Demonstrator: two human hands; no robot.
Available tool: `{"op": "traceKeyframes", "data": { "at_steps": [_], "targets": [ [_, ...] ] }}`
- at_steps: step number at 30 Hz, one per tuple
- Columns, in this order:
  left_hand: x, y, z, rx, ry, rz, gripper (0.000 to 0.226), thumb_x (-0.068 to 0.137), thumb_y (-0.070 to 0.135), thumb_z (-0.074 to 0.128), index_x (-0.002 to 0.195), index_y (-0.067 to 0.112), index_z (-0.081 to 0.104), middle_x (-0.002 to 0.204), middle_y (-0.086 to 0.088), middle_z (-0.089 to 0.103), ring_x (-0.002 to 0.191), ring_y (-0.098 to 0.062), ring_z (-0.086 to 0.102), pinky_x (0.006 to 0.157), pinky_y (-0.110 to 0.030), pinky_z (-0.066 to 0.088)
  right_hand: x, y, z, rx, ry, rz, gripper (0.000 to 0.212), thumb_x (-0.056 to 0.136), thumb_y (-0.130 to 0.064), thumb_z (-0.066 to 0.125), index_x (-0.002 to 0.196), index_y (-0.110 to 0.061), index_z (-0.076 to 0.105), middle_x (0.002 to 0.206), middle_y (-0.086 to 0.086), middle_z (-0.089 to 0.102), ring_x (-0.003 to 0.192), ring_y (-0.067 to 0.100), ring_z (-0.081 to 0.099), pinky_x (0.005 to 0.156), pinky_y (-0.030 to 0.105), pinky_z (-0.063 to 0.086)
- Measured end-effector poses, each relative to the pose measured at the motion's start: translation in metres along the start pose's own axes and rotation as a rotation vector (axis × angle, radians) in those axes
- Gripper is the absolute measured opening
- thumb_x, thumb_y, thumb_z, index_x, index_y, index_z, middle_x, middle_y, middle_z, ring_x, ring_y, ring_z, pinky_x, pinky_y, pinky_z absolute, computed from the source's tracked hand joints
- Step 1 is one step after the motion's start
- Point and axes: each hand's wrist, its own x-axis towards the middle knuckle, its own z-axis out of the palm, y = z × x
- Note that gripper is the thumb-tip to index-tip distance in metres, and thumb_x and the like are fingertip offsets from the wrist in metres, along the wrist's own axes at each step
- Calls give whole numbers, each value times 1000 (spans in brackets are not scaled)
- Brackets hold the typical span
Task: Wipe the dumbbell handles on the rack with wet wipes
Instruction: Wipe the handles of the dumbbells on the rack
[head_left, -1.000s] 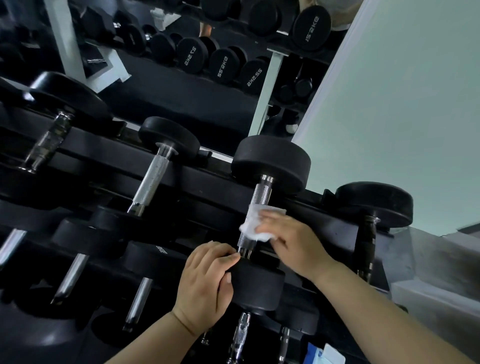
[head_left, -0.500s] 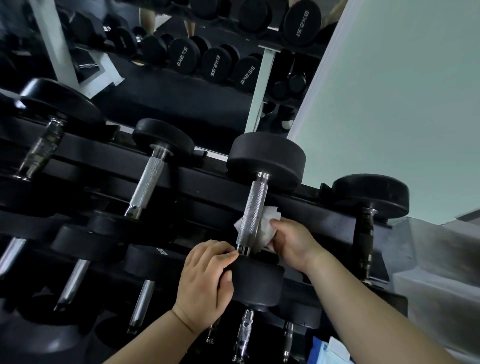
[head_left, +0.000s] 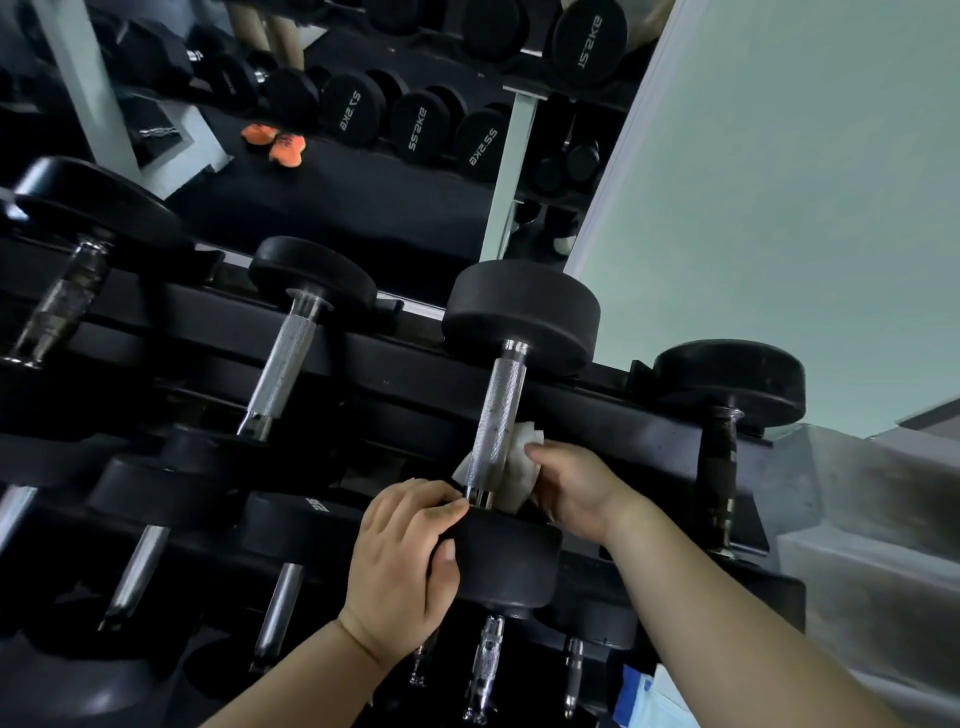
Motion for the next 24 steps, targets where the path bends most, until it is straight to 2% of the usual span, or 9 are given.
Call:
{"op": "traceKeyframes", "data": {
  "at_steps": [2,5,9,12,15,18,21,22,24],
  "targets": [
    [1,1,0,9,0,-1,25,96,26,27,101,13,49,104,3,49,94,-16,49,95,-20,30,7,-10,4,86,24,-94,29,95,-2,29,80,-8,53,52,1,65,47,9,62,44,16,47],
    [3,3,-2,5,-14,-13,34,99,31,20,101,12,48,104,3,49,94,-16,49,95,-20,30,12,-20,11,206,20,-216,30,94,0,29,84,-8,56,70,5,67,65,16,63,62,26,49],
    [2,3,-2,3,-11,-12,18,89,18,35,100,12,48,104,3,49,94,-16,48,96,-19,29,1,1,3,-27,8,-163,31,92,4,32,80,-9,58,57,-2,67,55,9,63,59,23,49],
    [4,5,-4,-6,-43,-32,24,78,12,39,100,13,48,103,4,48,94,-15,48,97,-18,28,-9,11,-4,-171,22,-141,31,92,5,35,75,-9,59,52,-3,65,48,4,60,54,18,47],
    [4,9,-9,-42,-136,-112,23,79,16,42,101,17,48,103,9,48,97,-11,48,99,-14,25,-17,7,-4,-298,179,-272,24,93,-2,38,87,-16,57,69,-6,64,61,5,58,57,17,43],
    [23,14,-22,-132,-226,-266,20,81,31,44,101,32,48,95,21,51,98,5,47,92,-4,29,-29,1,-1,-483,276,-452,16,93,-8,41,93,-22,50,85,-5,56,74,5,51,62,13,41],
    [56,18,-29,-201,-290,-402,48,85,33,57,131,33,40,120,23,41,118,4,38,103,-18,31,-40,-4,4,-536,255,-531,11,91,-7,45,89,-12,55,82,1,55,74,11,50,59,15,40],
    [68,19,-30,-173,-338,-418,59,86,30,59,139,28,32,127,21,34,124,1,30,107,-19,22,-43,-5,7,-531,235,-538,12,90,-8,47,87,-14,57,80,1,57,73,10,51,58,13,41],
    [87,16,-26,-126,-457,-388,66,87,28,59,143,25,25,129,21,26,128,2,18,100,-7,6,-46,-4,15,-468,165,-546,15,90,-8,49,84,-18,60,79,-1,61,68,5,56,57,10,44]
  ]
}}
